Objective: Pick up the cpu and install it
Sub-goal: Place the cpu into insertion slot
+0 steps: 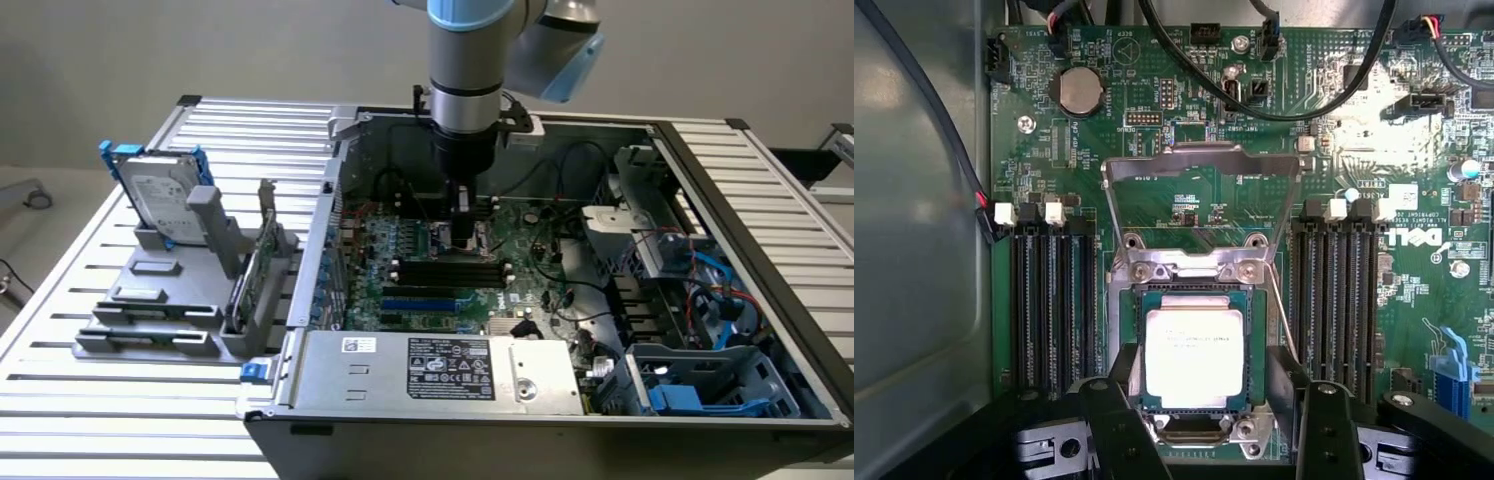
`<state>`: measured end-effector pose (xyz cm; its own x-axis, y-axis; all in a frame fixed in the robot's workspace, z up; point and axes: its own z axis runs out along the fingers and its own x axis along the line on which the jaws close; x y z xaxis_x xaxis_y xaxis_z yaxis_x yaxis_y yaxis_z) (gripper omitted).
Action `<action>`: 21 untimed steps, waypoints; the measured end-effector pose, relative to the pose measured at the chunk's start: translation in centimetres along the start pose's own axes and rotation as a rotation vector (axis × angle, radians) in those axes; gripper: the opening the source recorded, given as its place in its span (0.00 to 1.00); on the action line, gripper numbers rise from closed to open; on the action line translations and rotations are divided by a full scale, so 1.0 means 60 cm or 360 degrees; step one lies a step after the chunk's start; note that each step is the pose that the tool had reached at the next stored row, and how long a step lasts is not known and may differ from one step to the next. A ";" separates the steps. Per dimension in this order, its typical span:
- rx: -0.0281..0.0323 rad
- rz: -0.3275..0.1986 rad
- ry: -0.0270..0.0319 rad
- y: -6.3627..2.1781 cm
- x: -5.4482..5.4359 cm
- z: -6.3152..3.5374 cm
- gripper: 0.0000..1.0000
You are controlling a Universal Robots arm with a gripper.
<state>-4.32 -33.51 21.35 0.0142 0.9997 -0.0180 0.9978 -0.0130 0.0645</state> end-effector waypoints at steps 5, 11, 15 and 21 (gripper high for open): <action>0.00001 0.0000 0.00047 0.001 0.000 -0.015 0.62; 0.00009 0.0001 0.00247 -0.010 -0.001 -0.028 0.47; 0.00076 0.0002 0.00359 -0.029 -0.001 -0.033 0.35; 0.00345 0.0003 0.00434 -0.064 -0.001 -0.036 0.11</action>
<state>-8.28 -33.50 23.27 0.0144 0.9999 0.0093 0.9990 -0.0148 0.0429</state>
